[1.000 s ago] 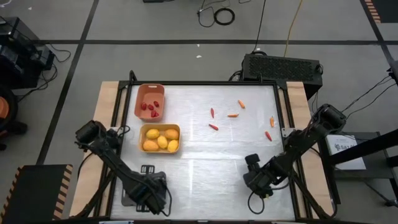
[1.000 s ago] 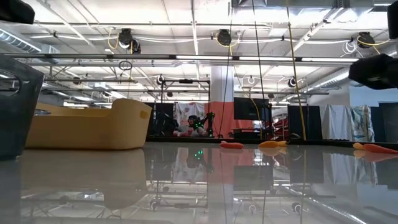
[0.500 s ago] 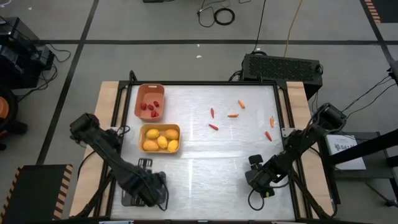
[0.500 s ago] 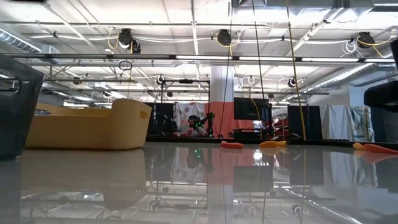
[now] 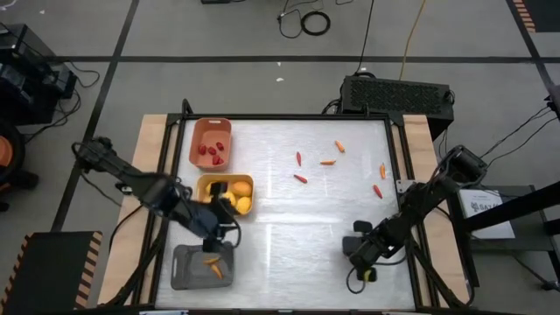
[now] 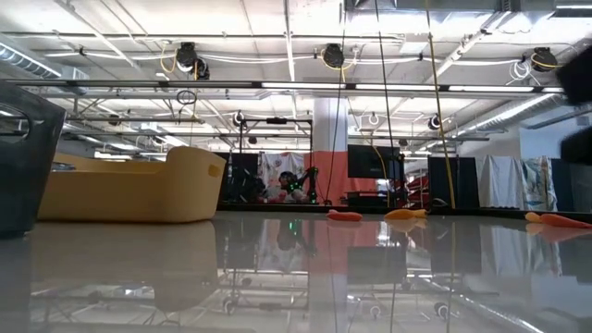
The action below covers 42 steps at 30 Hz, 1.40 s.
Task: Sort produce into baskets
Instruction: Put the red chili pepper into the gray bin
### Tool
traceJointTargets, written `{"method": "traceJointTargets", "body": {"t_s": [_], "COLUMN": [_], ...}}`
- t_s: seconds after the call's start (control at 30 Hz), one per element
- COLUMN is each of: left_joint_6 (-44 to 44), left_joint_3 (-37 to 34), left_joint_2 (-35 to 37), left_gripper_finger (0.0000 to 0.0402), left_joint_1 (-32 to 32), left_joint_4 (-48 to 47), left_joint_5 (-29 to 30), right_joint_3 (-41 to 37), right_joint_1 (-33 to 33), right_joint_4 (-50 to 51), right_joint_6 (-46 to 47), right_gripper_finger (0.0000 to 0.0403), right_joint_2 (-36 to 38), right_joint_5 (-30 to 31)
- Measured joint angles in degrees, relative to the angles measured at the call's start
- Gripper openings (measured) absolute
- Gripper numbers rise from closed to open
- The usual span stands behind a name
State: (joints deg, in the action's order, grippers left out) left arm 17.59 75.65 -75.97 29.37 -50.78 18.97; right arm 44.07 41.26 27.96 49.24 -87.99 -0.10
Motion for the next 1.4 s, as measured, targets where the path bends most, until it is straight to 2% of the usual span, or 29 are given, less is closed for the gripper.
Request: {"method": "traceJointTargets", "body": {"t_s": [0.13,0.27,0.43,0.6,0.7,0.83,0.9,1.0,1.07,1.23,1.4], "left_joint_6": [-5.63,-8.55,-11.73,-14.81,-15.56,-15.49,-15.13,-14.96,-14.92,-11.91,-11.92], "left_joint_3": [-11.10,-20.43,-25.84,-25.91,-25.91,-25.91,-25.91,-25.91,-25.91,-25.89,-25.89], "left_joint_2": [7.06,12.66,16.58,17.63,18.42,20.17,21.23,23.28,24.64,27.45,28.99], "left_gripper_finger": [0.0173,0.0173,0.0173,0.0173,0.0173,0.0173,0.0173,0.0173,0.0173,0.0173,0.0173], "left_joint_1": [-4.67,-9.96,-15.23,-18.13,-18.91,-19.46,-19.82,-20.09,-20.11,-20.09,-20.09], "left_joint_4": [9.53,16.85,26.59,30.97,33.07,32.07,31.73,31.84,31.84,30.86,28.45], "left_joint_5": [-4.88,-10.37,-17.11,-20.47,-23.56,-23.54,-22.56,-22.15,-21.87,-21.72,-21.63], "right_joint_3": [3.74,7.62,12.32,21.15,29.07,40.21,45.16,50.46,53.43,58.36,60.31], "right_joint_1": [-2.23,-5.04,-9.33,-14.01,-15.91,-18.31,-20.18,-23.54,-25.27,-27.54,-28.94], "right_joint_4": [-2.69,-11.29,-24.18,-30.55,-30.98,-30.92,-31.05,-30.87,-31.26,-31.63,-34.34], "right_joint_6": [4.67,4.84,-3.01,-15.15,-22.66,-33.52,-38.30,-40.73,-40.29,-37.57,-35.12], "right_gripper_finger": [0.0022,0.0011,0.0009,0.0010,0.0010,0.0010,0.0010,0.0010,0.0010,0.0011,0.0011], "right_joint_2": [0.08,0.11,-0.88,-6.81,-12.90,-22.20,-26.17,-29.85,-32.03,-38.05,-39.97], "right_joint_5": [5.21,14.83,25.17,25.39,25.38,25.03,20.21,5.52,-1.42,-10.79,-14.46]}}
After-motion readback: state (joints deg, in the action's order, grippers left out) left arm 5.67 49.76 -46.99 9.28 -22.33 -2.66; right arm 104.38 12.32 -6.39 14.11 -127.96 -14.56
